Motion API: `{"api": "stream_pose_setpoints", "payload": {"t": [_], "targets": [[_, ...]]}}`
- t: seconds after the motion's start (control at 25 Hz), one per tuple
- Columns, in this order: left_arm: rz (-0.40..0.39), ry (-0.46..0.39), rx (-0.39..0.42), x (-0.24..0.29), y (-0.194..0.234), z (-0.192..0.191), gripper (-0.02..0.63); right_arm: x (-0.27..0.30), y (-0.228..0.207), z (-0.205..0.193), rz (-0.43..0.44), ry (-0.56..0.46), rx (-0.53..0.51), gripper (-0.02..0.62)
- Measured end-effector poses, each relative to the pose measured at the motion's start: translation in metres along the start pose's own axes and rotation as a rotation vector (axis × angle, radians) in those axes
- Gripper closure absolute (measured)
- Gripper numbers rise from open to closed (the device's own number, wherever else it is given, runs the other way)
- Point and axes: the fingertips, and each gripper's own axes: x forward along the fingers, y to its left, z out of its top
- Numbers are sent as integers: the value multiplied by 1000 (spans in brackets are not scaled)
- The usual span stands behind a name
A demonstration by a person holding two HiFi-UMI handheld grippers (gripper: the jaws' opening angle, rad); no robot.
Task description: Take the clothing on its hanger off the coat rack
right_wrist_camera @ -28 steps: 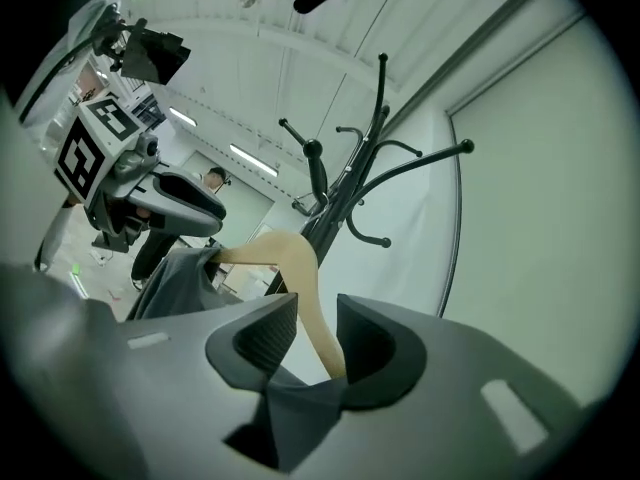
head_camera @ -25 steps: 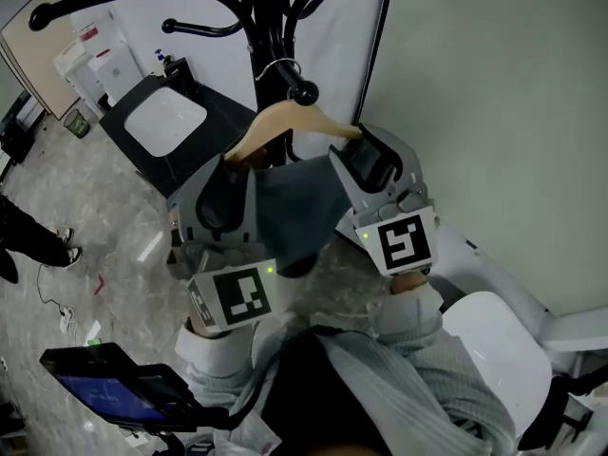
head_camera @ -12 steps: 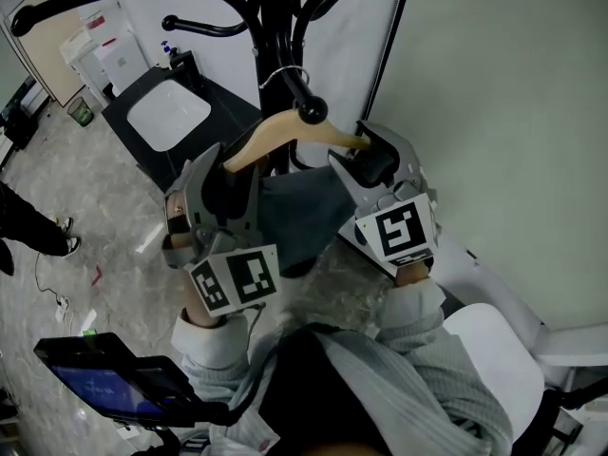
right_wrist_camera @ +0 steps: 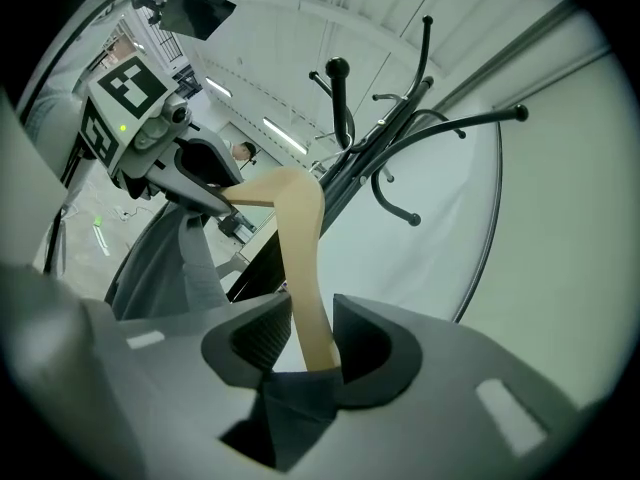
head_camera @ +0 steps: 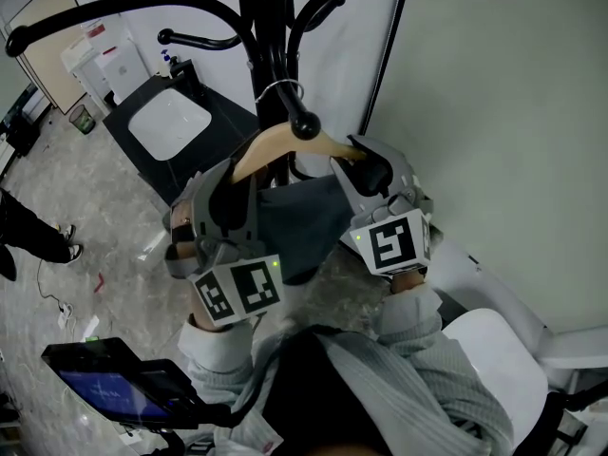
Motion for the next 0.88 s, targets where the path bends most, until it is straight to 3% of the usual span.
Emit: {"api": "stream_pose_setpoints", "payload": {"t": [0.32, 0.64, 0.88], "targets": [[34, -8, 33, -11, 6, 11, 497, -11, -2, 12, -49, 3, -16, 472], [68, -127, 48, -34, 25, 62, 497, -53, -31, 43, -145, -21, -41, 474], [29, -237, 49, -37, 5, 103, 497, -99, -54, 37, -251, 28, -54, 476]]}}
